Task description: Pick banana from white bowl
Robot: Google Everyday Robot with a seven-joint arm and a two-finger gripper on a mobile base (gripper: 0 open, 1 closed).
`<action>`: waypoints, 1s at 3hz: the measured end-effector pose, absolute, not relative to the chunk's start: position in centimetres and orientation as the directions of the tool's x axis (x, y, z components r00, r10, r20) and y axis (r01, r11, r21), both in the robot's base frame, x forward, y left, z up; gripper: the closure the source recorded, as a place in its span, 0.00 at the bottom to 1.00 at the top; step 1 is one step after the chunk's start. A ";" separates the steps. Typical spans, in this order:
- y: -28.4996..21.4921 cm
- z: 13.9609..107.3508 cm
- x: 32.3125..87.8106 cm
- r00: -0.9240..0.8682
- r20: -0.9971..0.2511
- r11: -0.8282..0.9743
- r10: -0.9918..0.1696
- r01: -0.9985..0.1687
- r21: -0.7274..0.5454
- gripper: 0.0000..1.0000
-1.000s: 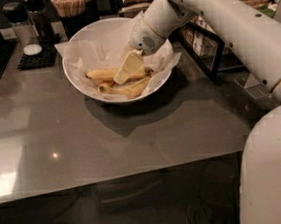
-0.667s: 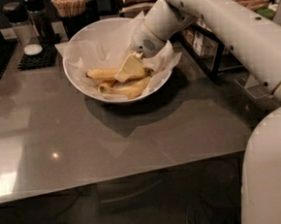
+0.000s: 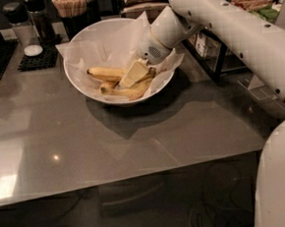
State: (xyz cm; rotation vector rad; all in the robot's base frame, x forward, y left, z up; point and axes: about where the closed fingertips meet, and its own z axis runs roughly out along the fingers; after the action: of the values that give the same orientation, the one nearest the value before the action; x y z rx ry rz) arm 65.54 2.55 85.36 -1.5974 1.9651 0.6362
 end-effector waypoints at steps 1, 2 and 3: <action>2.3 85.1 65.5 -0.176 -0.662 0.207 -0.729 -0.978 0.033 0.62; 2.0 85.2 65.4 -0.179 -0.667 0.217 -0.723 -0.976 0.027 0.85; 1.5 85.5 65.3 -0.184 -0.677 0.229 -0.713 -0.973 0.023 1.00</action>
Offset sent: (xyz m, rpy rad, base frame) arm -0.0013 -0.0139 0.0041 0.0173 -0.0233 -0.0453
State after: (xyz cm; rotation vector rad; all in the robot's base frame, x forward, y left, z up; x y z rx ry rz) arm 65.30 1.52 85.53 -1.5430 1.9671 0.6275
